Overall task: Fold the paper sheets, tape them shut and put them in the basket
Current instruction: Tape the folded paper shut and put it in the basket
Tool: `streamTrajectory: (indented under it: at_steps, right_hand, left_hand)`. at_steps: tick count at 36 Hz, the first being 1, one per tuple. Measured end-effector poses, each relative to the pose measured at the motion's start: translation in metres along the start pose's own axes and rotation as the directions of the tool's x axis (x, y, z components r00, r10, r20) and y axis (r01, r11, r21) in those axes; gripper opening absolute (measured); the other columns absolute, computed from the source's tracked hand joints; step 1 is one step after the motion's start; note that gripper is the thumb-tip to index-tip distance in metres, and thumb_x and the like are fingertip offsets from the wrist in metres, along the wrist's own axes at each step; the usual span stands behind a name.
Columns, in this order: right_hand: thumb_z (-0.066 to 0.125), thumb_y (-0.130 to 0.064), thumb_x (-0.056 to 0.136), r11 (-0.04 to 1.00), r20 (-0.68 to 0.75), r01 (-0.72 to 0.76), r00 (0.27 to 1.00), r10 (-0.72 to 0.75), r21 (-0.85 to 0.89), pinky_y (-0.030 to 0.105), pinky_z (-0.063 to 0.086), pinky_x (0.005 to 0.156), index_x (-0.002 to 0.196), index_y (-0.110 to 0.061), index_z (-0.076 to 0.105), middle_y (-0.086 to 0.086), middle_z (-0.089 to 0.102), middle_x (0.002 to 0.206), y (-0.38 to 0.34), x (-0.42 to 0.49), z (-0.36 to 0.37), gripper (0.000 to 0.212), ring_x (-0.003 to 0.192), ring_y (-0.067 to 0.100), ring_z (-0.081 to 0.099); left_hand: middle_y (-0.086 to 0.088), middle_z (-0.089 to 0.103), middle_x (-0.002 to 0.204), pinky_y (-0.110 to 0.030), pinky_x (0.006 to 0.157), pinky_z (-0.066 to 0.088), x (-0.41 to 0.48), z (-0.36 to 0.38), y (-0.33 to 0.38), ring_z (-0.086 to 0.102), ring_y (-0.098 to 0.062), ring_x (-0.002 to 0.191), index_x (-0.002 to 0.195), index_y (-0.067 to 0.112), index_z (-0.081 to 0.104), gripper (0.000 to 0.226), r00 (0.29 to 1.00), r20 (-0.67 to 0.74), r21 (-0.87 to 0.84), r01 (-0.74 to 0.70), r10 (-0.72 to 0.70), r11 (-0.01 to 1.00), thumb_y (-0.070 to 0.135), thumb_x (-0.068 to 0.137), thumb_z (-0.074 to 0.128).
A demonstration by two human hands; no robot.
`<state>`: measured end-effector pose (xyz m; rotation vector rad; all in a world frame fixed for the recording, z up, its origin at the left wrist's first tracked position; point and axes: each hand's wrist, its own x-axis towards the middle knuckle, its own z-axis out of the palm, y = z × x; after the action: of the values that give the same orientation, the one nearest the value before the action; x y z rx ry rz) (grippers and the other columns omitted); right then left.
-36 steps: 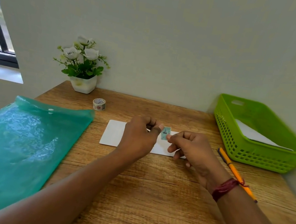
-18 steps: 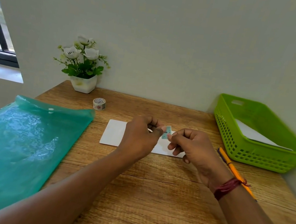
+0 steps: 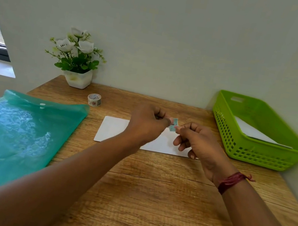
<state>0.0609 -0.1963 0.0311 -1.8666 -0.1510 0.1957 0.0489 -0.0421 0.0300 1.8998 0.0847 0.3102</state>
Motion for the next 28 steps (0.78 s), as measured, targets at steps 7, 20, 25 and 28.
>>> streamTrajectory:
  at_steps: [7, 20, 25, 28]
  right_hand:
    - [0.06, -0.026, 0.095, 0.999, -0.166, 0.043, 0.985, -0.047, -0.027, 0.022, 0.029, 0.042, 0.089, -0.01, 0.064, 0.003, 0.066, 0.064, 0.008, 0.012, -0.012, 0.018, 0.049, 0.01, 0.047]
    - [0.059, -0.021, 0.09, 0.974, -0.317, 0.018, 0.944, -0.092, -0.228, 0.04, 0.05, 0.062, 0.074, -0.009, 0.064, 0.011, 0.068, 0.06, 0.038, 0.041, -0.025, 0.021, 0.051, 0.016, 0.056]
    - [0.061, -0.018, 0.087, 0.935, -0.302, -0.003, 0.947, -0.111, -0.354, 0.032, 0.047, 0.051, 0.07, -0.002, 0.067, 0.012, 0.068, 0.058, 0.041, 0.047, -0.028, 0.024, 0.044, 0.015, 0.054]
    - [0.062, -0.02, 0.085, 0.917, -0.285, -0.039, 0.955, -0.083, -0.397, 0.018, 0.032, 0.033, 0.068, -0.004, 0.067, 0.008, 0.066, 0.054, 0.043, 0.049, -0.032, 0.023, 0.032, 0.007, 0.046]
  left_hand:
    - [0.004, 0.068, 0.079, -0.025, 0.06, 0.051, 0.031, 0.021, 0.019, 0.061, -0.009, 0.07, 0.08, 0.013, 0.072, 0.012, 0.994, 0.096, 0.054, 0.041, -0.046, 0.998, 0.02, 0.09, 0.071]
    - [-0.009, 0.067, 0.078, -0.022, 0.05, 0.049, 0.064, 0.068, -0.002, 0.06, -0.016, 0.066, 0.084, 0.0, 0.071, 0.009, 0.979, 0.166, 0.088, 0.103, -0.117, 0.991, 0.009, 0.083, 0.071]
    - [-0.017, 0.061, 0.065, -0.027, 0.054, 0.047, 0.069, 0.073, -0.015, 0.055, -0.016, 0.057, 0.069, -0.006, 0.065, 0.014, 0.988, 0.156, 0.214, -0.032, -0.002, 0.976, 0.004, 0.077, 0.071]
    - [-0.011, 0.066, 0.065, -0.023, 0.051, 0.044, 0.071, 0.075, -0.02, 0.06, -0.014, 0.059, 0.064, -0.002, 0.065, 0.018, 0.985, 0.162, 0.294, -0.104, 0.058, 0.95, 0.007, 0.078, 0.07]
